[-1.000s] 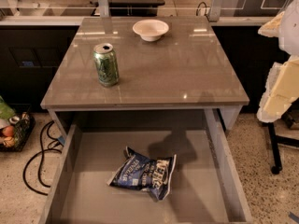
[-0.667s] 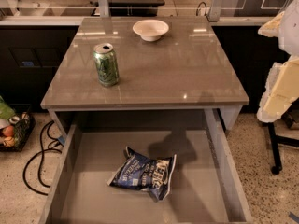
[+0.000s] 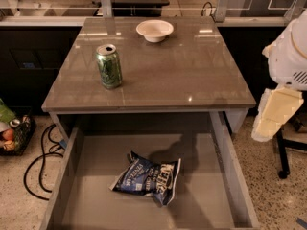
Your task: Pick blue chip bag from top drawer and place on counter
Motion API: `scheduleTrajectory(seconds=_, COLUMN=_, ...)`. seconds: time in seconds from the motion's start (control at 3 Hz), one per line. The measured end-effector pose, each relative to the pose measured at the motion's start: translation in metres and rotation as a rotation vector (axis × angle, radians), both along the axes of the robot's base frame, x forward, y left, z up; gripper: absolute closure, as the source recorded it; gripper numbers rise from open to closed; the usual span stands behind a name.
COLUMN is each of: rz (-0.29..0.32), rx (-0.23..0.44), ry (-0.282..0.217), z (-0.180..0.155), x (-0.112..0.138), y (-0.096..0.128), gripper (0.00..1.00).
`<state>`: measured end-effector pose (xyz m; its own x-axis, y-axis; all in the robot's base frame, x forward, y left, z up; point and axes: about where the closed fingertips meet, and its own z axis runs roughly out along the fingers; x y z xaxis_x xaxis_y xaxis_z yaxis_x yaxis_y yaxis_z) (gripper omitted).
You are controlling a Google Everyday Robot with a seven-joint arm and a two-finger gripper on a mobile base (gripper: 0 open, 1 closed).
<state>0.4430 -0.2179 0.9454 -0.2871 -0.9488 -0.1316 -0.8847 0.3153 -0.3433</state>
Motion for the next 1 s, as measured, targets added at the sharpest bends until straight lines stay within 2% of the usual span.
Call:
scheduleTrajectory(seconds=0.33, rz=-0.010, rx=-0.002, ry=0.014, z=-0.051, x=-0.006, y=-0.002, gripper=0.00)
scheduleTrajectory(seconds=0.67, rz=-0.008, rx=0.043, ry=0.058, z=-0.098, x=-0.009, y=-0.001, gripper=0.00)
scheduleTrajectory(seconds=1.0, rz=0.006, rx=0.129, ry=0.108, z=-0.136, x=-0.013, y=0.009, gripper=0.00)
